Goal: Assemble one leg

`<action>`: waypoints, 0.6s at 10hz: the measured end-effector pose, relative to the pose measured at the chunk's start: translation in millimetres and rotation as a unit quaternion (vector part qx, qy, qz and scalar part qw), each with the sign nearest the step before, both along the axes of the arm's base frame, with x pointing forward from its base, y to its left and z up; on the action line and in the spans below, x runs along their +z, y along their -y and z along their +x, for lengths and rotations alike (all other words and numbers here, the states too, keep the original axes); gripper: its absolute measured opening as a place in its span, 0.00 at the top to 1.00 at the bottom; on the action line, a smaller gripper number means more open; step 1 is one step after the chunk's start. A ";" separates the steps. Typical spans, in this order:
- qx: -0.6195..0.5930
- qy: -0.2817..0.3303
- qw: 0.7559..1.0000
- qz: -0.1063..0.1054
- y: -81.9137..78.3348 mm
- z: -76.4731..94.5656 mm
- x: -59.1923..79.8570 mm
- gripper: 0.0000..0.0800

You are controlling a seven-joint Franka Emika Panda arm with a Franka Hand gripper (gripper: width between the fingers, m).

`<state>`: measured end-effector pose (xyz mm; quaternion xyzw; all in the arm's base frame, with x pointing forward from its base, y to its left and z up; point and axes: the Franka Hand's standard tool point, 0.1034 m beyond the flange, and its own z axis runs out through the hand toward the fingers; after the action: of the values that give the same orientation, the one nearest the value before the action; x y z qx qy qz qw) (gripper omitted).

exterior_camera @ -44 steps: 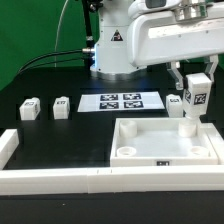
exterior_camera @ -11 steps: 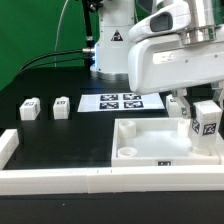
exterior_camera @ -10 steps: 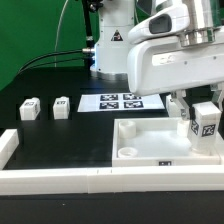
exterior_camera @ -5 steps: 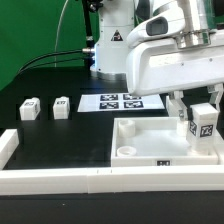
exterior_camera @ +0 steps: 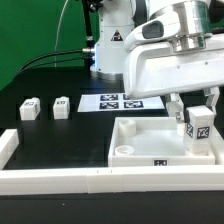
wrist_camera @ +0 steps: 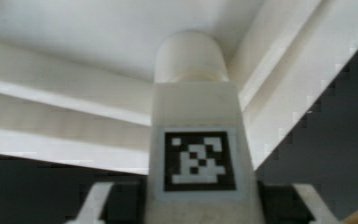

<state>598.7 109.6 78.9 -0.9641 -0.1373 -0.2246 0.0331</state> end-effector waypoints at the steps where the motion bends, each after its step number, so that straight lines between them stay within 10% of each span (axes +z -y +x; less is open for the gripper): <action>1: 0.000 0.000 1.000 0.000 -0.6 -0.1 0.0 0.54; 4: 0.003 0.001 1.000 0.000 -3.8 -0.1 0.8 0.22; 6: 0.003 0.002 1.000 0.000 -4.4 0.7 1.6 0.19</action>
Offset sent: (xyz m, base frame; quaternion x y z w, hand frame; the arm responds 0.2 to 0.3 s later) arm 0.0002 0.0010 0.0046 -0.0137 -0.0078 -0.0020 0.9999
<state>599.4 114.0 80.5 -0.9633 -0.1406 -0.2263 0.0339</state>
